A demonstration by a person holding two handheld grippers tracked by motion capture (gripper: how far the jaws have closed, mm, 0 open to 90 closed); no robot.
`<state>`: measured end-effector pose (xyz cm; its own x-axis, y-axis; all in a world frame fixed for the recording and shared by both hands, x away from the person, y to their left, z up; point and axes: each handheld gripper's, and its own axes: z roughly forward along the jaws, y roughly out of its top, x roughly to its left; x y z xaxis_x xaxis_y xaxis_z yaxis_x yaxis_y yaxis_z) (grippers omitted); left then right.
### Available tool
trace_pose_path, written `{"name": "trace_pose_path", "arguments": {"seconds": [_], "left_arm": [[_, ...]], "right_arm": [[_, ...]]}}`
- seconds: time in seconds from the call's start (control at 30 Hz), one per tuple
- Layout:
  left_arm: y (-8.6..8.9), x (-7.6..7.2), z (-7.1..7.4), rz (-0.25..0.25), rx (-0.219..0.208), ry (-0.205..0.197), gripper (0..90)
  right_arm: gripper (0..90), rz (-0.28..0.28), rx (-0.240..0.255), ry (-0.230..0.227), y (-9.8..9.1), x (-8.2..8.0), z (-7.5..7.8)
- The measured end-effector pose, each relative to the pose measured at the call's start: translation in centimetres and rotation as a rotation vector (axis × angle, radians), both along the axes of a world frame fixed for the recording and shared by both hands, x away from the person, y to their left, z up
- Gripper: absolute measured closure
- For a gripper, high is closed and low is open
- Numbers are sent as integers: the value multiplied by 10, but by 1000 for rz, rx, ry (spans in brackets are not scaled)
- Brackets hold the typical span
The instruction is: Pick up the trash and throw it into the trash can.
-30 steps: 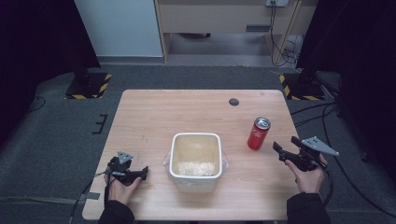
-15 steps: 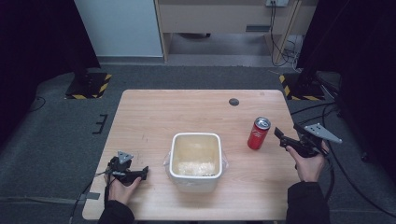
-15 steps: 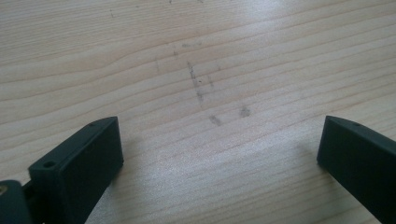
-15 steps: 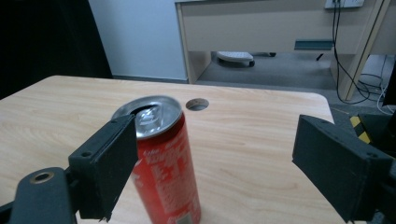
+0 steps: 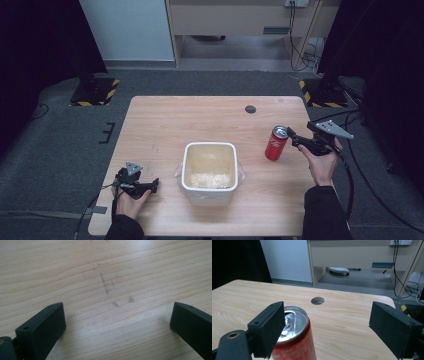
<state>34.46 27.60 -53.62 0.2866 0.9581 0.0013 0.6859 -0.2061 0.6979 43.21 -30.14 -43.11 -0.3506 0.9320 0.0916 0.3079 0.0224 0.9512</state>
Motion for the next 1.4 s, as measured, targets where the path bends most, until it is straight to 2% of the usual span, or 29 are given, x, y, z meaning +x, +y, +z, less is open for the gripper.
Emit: {"name": "trace_pose_path", "arguments": {"seconds": [0.17,0.37,0.5,0.57,0.8,0.9,1.03,1.2,1.4], "left_arm": [[0,0,0,2,0,0,0],[-1,0,0,5,0,0,0],[-1,0,0,7,0,-1,0],[-1,0,0,7,0,0,0],[-1,0,0,7,0,0,0],[-1,0,0,7,0,0,0],[-1,0,0,7,0,0,0],[-1,0,0,7,0,0,0],[-1,0,0,7,0,0,0]], "right_arm": [[136,3,9,-4,0,6,2],[135,5,23,-21,-9,4,7],[134,9,45,-25,-12,4,6],[134,21,58,-20,-9,4,4],[135,85,26,6,6,8,-6],[139,110,35,16,13,7,-10],[145,123,26,22,18,7,-14],[156,134,55,29,19,7,-17],[166,144,60,12,19,5,-14]]}}
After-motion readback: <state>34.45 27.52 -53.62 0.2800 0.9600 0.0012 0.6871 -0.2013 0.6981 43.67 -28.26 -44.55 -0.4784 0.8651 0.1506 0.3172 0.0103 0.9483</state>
